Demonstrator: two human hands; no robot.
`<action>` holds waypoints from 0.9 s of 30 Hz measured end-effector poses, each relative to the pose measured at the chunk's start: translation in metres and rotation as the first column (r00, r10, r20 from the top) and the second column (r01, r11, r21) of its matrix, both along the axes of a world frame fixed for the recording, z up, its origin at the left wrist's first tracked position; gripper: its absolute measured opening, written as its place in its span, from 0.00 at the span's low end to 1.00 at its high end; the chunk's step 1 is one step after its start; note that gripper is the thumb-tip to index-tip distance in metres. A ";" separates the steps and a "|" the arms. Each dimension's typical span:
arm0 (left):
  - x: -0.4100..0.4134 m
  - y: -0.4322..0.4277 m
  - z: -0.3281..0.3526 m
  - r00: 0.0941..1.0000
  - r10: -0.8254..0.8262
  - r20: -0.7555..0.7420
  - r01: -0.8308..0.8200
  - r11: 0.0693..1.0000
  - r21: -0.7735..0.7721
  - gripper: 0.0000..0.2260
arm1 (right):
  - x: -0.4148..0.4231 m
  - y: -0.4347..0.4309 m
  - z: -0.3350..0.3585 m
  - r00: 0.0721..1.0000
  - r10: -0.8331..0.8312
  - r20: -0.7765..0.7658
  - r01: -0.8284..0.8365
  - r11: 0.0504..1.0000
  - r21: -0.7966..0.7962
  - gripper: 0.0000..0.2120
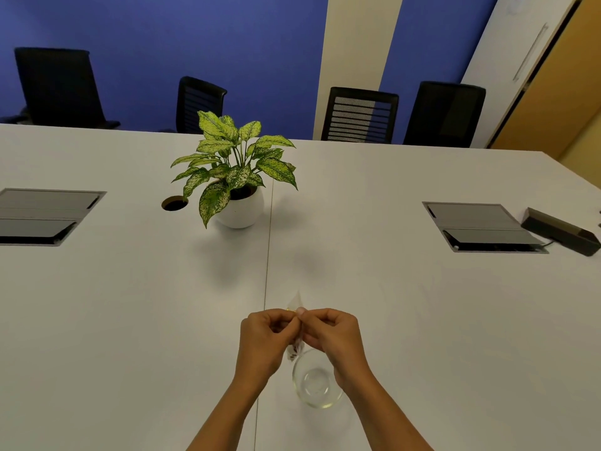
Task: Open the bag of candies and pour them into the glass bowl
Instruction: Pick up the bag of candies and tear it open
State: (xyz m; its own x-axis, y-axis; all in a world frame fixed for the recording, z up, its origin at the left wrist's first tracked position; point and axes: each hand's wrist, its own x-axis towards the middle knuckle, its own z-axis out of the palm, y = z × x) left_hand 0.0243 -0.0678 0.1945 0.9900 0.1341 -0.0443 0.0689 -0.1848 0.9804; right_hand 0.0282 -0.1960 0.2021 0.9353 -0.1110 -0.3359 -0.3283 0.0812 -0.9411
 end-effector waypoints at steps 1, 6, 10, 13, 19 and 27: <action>-0.001 -0.001 0.000 1.000 0.006 0.010 -0.007 1.000 0.011 0.06 | 0.001 -0.001 0.000 1.000 0.011 0.002 -0.011 1.000 -0.009 0.05; -0.005 -0.004 -0.004 0.995 0.092 0.035 -0.092 0.996 0.010 0.02 | 0.003 -0.004 0.002 0.998 0.017 0.054 -0.012 0.996 -0.089 0.05; -0.010 -0.012 -0.003 0.984 0.130 0.120 -0.135 0.990 0.032 0.06 | 0.001 0.002 0.000 0.987 0.009 0.158 0.043 0.944 -0.327 0.06; -0.014 -0.016 -0.003 0.976 0.133 0.171 -0.146 0.987 0.063 0.08 | -0.005 0.009 -0.003 0.964 0.073 0.256 0.061 0.877 -0.477 0.08; -0.009 0.004 -0.007 0.961 0.209 0.183 -0.240 0.956 0.168 0.08 | -0.006 -0.010 -0.010 0.952 0.065 0.300 0.136 0.787 -0.602 0.11; -0.004 0.010 -0.011 0.977 0.046 0.207 -0.132 0.894 0.428 0.06 | 0.005 -0.016 -0.005 0.945 0.081 0.318 0.166 0.719 -0.675 0.10</action>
